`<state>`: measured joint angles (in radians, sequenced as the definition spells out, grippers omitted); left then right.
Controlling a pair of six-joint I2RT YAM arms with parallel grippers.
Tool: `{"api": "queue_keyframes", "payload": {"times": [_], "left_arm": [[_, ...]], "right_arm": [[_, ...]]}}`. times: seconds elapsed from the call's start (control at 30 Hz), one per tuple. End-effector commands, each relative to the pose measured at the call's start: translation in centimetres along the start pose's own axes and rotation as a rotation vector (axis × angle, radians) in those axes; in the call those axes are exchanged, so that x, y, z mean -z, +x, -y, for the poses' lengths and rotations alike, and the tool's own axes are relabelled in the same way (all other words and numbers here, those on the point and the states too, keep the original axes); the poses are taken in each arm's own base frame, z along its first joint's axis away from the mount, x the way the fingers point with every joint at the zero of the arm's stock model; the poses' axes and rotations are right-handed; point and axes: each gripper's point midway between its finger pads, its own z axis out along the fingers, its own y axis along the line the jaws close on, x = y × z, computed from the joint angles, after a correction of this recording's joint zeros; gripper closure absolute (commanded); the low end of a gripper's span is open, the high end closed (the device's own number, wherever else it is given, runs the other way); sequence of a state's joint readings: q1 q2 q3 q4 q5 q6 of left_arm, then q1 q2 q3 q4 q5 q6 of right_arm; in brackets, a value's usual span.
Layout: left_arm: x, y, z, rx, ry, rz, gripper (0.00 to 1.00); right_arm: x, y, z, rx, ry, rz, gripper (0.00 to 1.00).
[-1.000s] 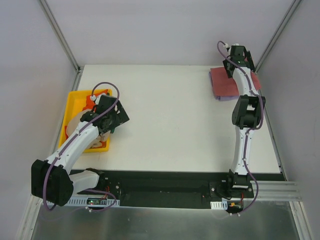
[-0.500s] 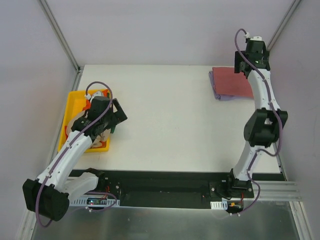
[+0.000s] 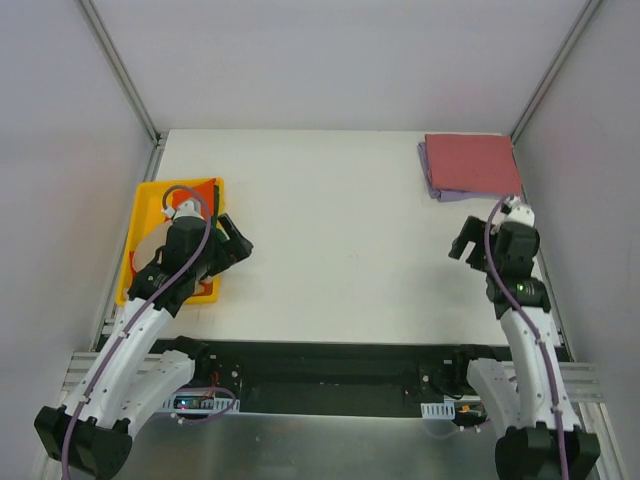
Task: Fold and stack the t-shirts
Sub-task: Put the neatly folded tshirt into the corner of the board with the right arm
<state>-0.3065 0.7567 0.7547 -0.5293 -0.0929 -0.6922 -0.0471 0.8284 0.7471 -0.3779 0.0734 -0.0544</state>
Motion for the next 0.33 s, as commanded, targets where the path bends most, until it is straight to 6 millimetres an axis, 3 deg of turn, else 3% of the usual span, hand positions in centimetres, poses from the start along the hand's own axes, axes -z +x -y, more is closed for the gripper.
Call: {"api": "queue_keyframes", "payload": {"times": [0.0,0.1,0.3], "left_arm": [[-0.1,0.7,0.4,0.015,0.048,-0.008,0.01],[-0.2,1.0,-0.3,0.02,0.031,-0.001,0.01],[-0.3,0.7,-0.3,0.014,0.022,0.003,0.01]], "right_arm": [[1.7,2.1,-0.9,-0.125,-0.095,0.118,0.03],[2.3,3.1,0.3,-0.168,-0.057,0.191,0.03],[3.5,2.1,0.3,-0.183,-0.075,0.287,0.03]]}}
